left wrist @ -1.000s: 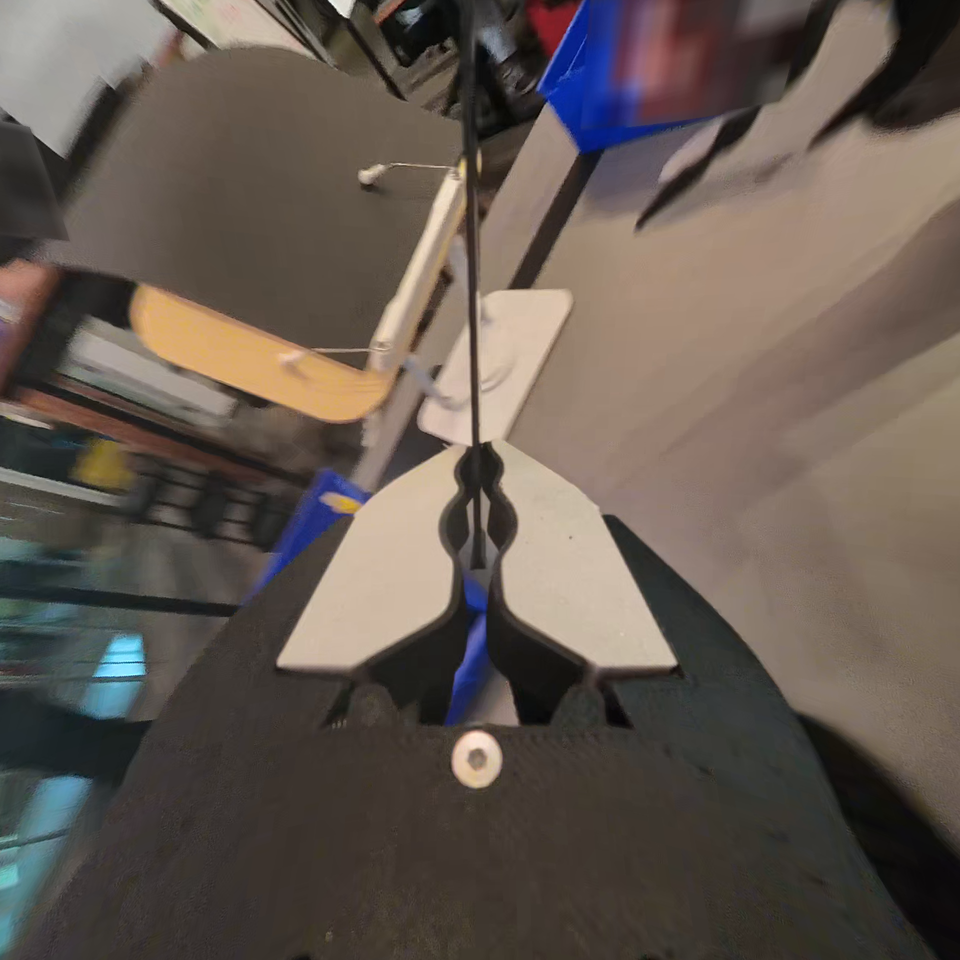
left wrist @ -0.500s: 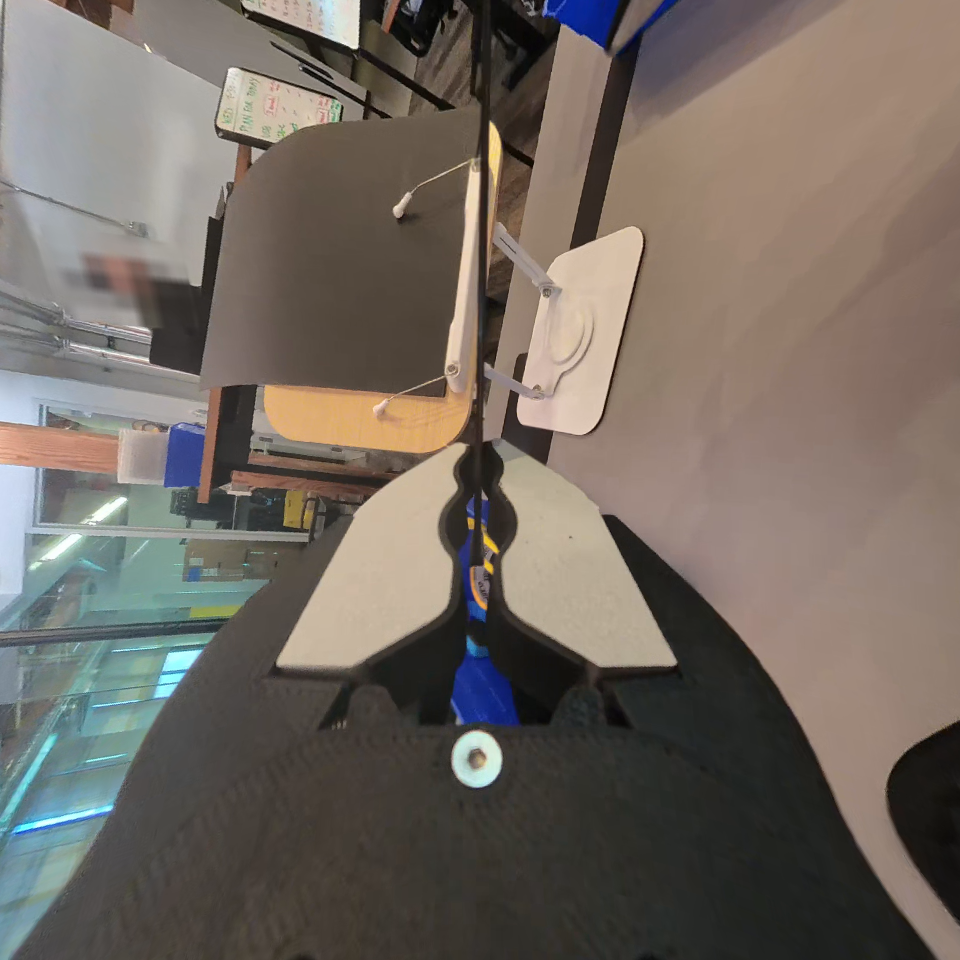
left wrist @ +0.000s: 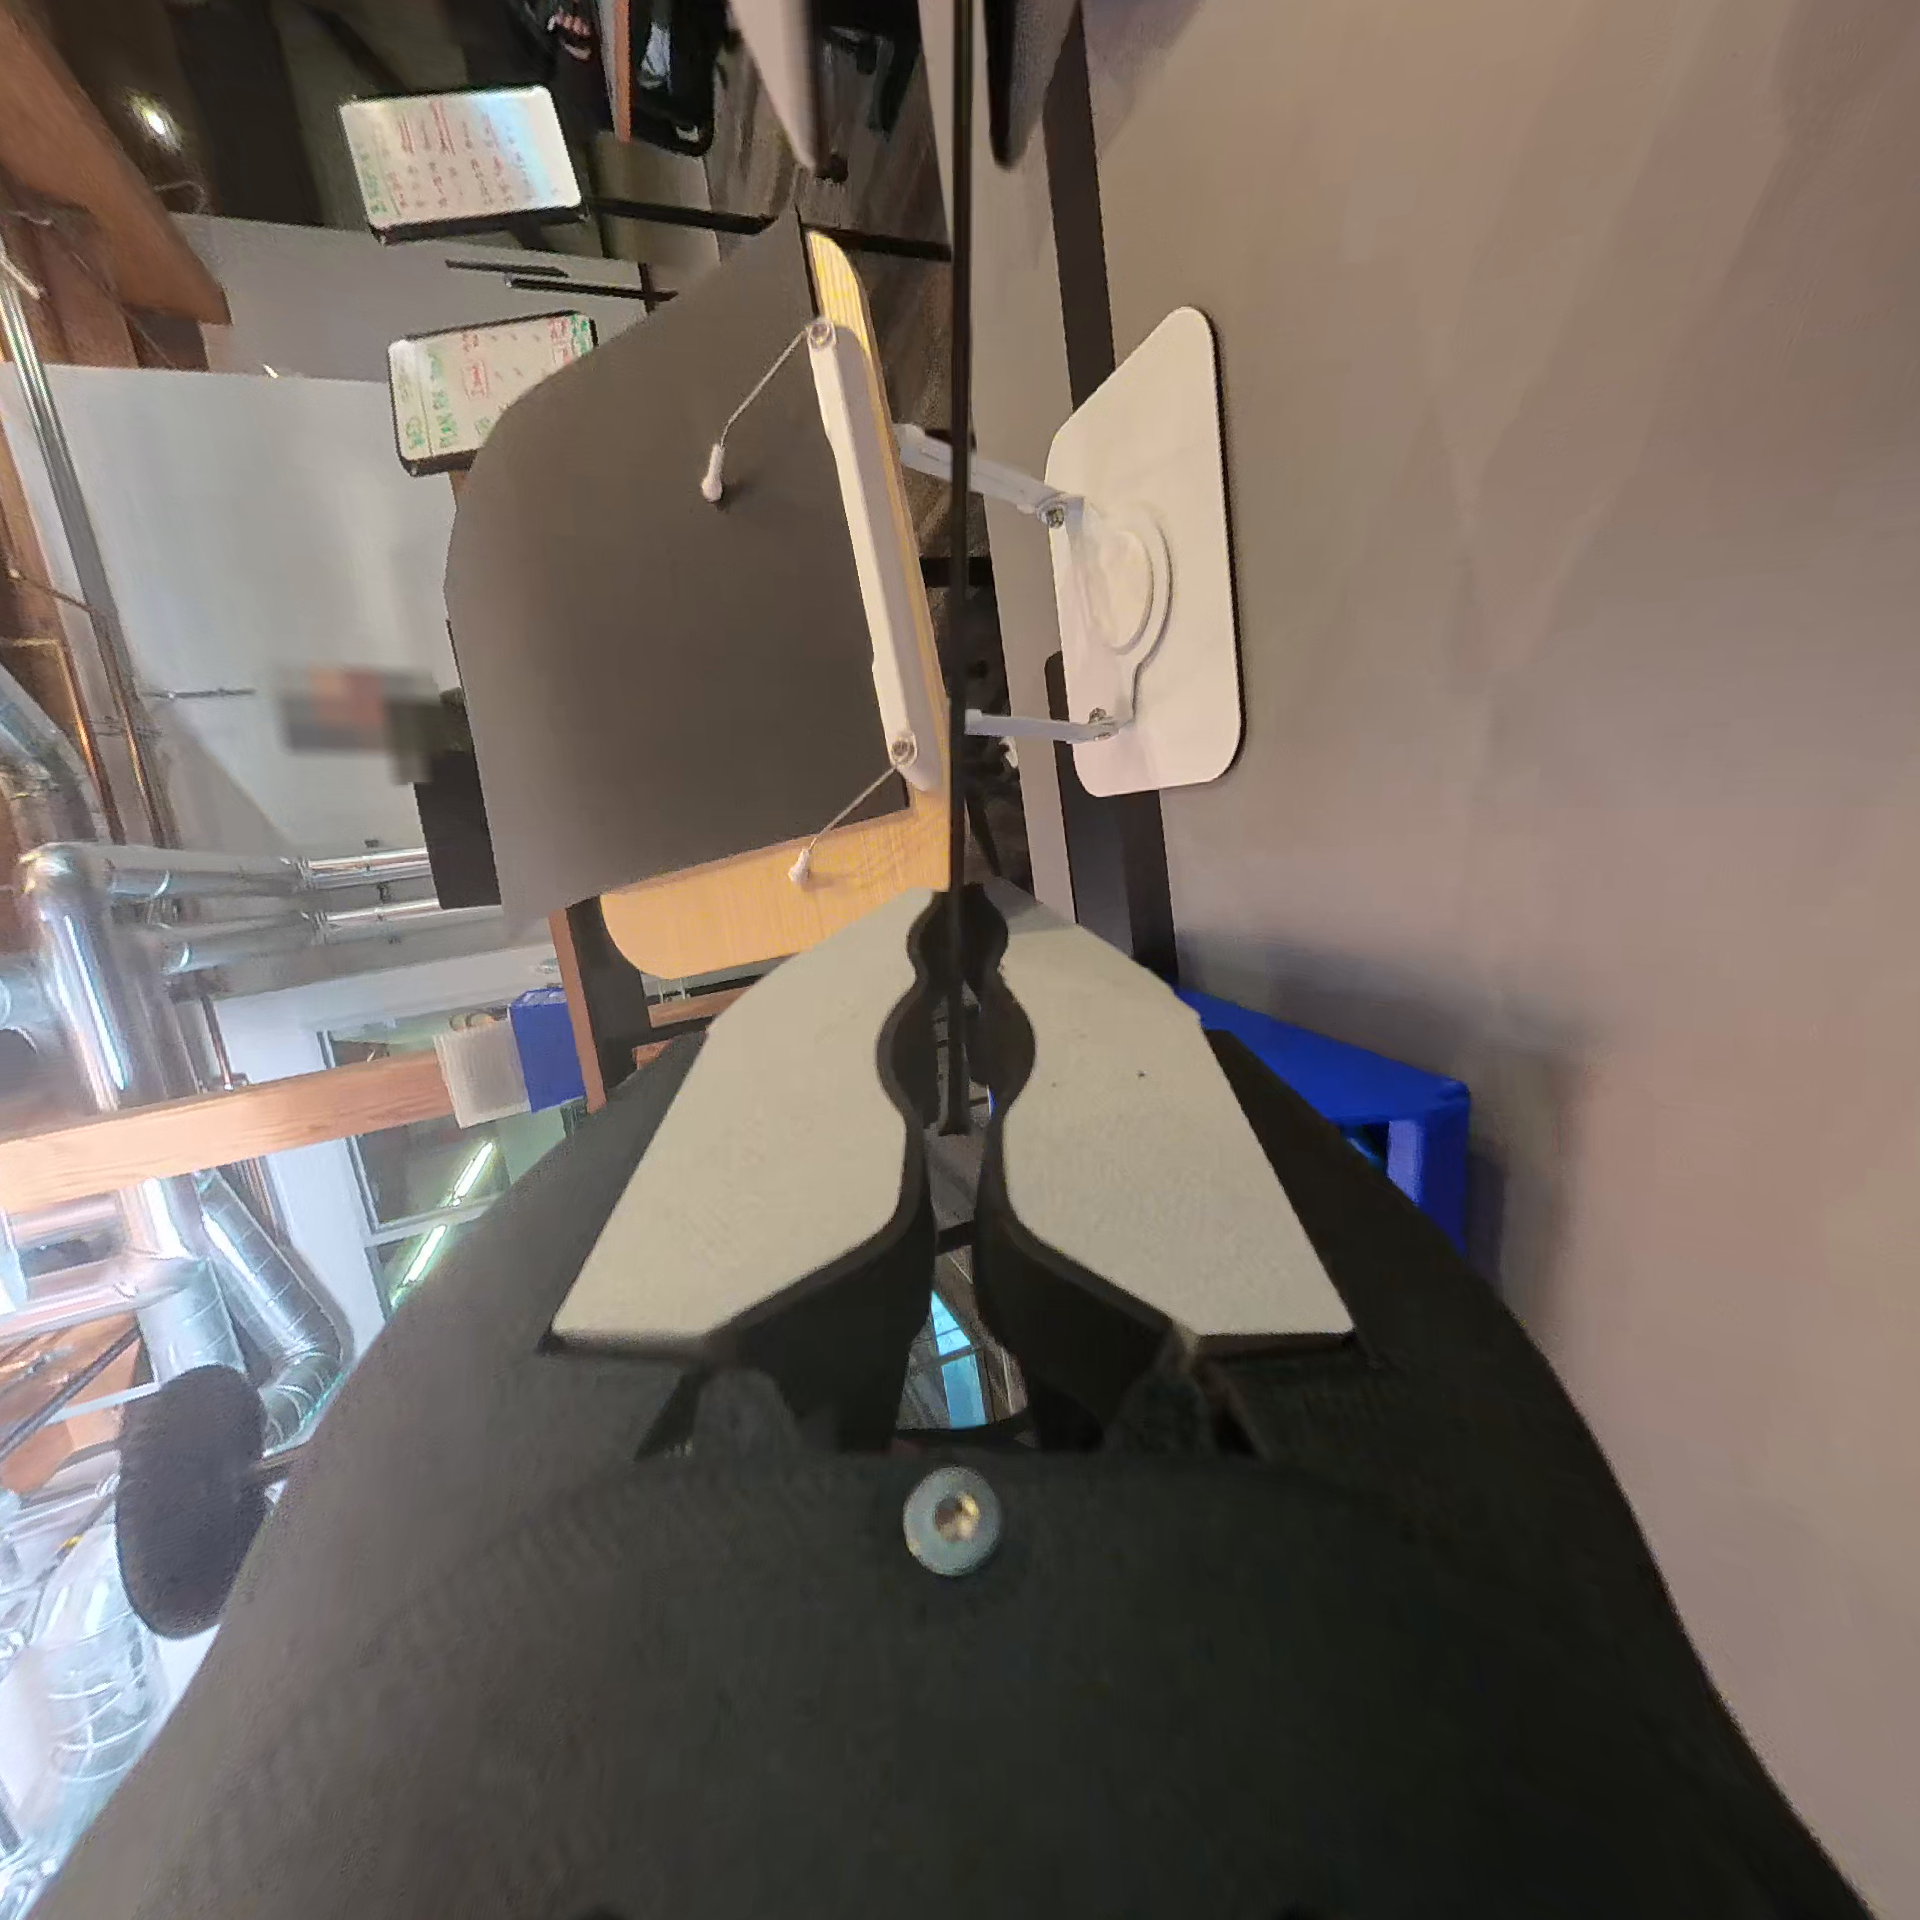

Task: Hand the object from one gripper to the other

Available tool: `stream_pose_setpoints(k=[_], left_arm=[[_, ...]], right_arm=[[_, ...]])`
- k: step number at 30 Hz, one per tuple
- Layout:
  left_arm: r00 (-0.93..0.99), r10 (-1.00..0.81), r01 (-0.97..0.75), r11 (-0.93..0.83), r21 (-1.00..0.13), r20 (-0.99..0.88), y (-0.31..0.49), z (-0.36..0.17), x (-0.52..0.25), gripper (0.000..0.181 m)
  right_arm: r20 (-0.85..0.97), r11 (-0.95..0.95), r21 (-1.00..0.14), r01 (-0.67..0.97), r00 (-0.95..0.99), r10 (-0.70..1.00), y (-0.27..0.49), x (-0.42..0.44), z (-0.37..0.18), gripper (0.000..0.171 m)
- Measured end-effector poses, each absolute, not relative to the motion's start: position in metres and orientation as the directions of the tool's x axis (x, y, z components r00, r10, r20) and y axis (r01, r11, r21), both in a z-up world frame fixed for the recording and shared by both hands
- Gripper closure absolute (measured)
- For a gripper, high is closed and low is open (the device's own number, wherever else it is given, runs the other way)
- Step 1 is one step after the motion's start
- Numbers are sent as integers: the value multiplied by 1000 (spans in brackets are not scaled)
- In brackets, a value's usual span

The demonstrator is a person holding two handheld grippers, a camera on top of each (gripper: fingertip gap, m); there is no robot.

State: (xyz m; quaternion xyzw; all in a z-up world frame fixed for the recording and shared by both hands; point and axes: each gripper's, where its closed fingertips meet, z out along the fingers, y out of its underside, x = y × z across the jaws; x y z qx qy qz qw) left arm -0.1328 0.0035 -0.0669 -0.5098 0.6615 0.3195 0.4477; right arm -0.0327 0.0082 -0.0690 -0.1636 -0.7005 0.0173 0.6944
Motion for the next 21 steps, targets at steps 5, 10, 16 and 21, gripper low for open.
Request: stream_pose_setpoints(k=[5, 10, 16, 21], left_arm=[[-45, -358, -964, 260, -53, -932, 11, -57, -132, 179], [182, -337, -957, 154, -245, -924, 24, -37, -142, 144], [624, -359, -725, 66, -685, -694, 22, -18, -144, 114], [789, -594, -178, 18, -984, -154, 9, -11, -101, 93]], right_arm=[[976, 946, -214, 245, 92, 197, 13, -38, -64, 171], [962, 922, -208, 325, 239, 133, 30, -38, -48, 171], [899, 908, -275, 315, 419, 127, 46, -27, -30, 171], [678, 787, -614, -60, 470, 565, 32, -24, -14, 171]])
